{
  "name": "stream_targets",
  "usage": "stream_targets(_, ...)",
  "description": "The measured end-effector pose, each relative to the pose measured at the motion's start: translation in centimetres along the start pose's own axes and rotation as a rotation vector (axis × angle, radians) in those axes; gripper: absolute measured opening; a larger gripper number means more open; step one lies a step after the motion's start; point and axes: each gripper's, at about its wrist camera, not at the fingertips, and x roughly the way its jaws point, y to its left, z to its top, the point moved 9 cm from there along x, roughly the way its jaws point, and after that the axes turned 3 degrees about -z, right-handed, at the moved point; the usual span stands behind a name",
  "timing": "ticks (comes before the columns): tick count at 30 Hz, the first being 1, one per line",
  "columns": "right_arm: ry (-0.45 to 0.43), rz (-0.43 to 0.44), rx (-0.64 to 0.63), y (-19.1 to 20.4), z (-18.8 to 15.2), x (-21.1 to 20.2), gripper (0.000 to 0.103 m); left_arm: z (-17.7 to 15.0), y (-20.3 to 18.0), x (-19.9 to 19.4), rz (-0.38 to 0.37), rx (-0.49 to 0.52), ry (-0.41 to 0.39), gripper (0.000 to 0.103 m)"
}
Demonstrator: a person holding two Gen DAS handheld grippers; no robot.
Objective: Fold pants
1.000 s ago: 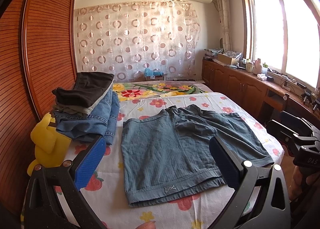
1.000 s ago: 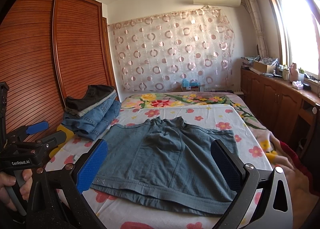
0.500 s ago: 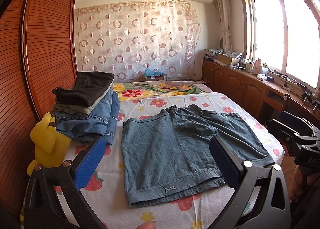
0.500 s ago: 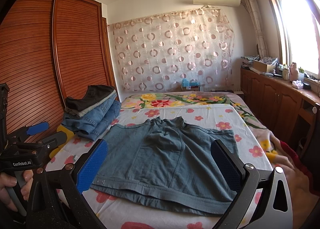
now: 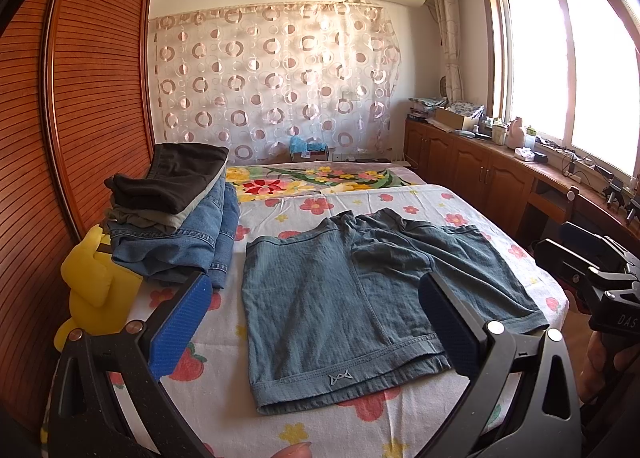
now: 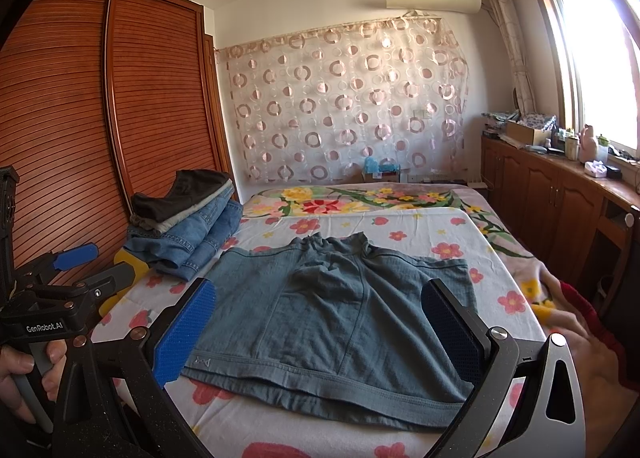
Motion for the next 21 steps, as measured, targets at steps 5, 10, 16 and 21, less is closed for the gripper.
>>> stream_targets(5,0.0,0.0,0.0,0.0,0.0,0.0,0.103,0.0,0.0,0.0,0.0,0.0,0.0,0.103)
stream_targets(10,0.001,0.001,0.0,0.0,0.0,0.0,0.103,0.0,0.0,0.0,0.001,0.001,0.0,0.103)
stream_targets(16,0.011,0.005,0.001,-0.1,-0.3,0.3,0.103,-0.5,0.0,0.2,-0.005,-0.003,0.016,0.103)
stream_targets(21,0.03,0.008,0.003,-0.6,-0.7,0.6,0.103,-1.5,0.3,1.2,-0.006,-0.009,0.048,0.103)
